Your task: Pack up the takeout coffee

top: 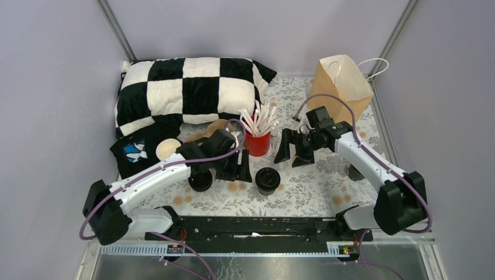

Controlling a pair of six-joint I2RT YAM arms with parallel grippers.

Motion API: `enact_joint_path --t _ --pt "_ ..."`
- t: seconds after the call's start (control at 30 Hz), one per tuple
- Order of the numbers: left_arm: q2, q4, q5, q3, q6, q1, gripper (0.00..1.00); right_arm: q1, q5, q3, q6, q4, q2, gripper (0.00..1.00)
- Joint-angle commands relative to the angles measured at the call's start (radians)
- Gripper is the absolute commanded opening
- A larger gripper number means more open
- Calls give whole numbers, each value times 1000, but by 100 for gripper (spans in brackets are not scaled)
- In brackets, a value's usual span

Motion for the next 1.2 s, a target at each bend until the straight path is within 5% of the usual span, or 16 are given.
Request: enact_joint_path --t 0.0,0.27,0.67,1.17 --pt "-100 -56 -41 87 41 0 76 170 293 176 -84 -195 -71 100" --pt "-305 -50 -249 164 20 0 90 513 756 425 -26 -379 96 100" --pt "-342 -57 -337 235 82 0 92 666 768 532 -17 -406 245 94" --pt "-331 -64 -335 235 107 0 93 681 817 481 15 -404 276 87"
